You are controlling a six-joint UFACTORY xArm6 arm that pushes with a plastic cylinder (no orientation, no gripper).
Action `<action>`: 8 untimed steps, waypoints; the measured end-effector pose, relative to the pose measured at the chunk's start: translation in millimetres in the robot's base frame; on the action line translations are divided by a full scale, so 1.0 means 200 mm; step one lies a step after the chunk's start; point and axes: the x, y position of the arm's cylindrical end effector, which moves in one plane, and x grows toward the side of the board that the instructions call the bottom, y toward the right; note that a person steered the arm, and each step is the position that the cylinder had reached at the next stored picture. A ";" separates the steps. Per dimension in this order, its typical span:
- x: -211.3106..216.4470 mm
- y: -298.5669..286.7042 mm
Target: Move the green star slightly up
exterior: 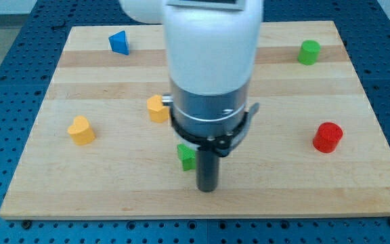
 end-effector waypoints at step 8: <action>-0.14 -0.28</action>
